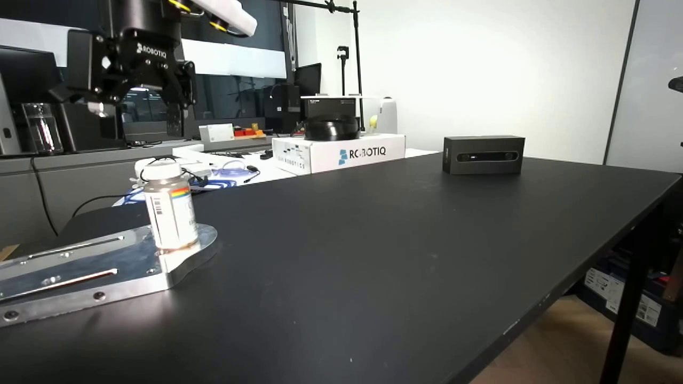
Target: Move the white bottle to the left and place it on top of the silver object
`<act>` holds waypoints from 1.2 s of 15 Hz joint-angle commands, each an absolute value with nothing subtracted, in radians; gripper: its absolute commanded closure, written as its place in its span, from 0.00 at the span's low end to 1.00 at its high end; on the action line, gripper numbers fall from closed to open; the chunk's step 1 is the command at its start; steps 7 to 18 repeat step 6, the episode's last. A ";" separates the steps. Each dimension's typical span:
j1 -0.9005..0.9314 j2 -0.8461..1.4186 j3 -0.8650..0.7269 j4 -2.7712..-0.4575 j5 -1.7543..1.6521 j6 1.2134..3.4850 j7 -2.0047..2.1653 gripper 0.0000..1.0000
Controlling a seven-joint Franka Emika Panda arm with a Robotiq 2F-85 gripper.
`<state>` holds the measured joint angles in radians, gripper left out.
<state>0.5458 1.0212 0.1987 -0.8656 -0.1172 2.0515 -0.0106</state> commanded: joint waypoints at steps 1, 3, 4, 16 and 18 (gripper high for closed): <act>0.543 1.008 0.198 -0.868 -0.117 2.039 -0.011 0.00; 0.538 0.985 0.198 -0.877 -0.117 2.022 -0.011 0.00; 0.537 0.981 0.198 -0.882 -0.117 2.021 -0.011 0.00; 0.537 0.980 0.198 -0.886 -0.117 2.021 -0.011 0.00; 0.537 0.980 0.198 -0.886 -0.117 2.021 -0.011 0.00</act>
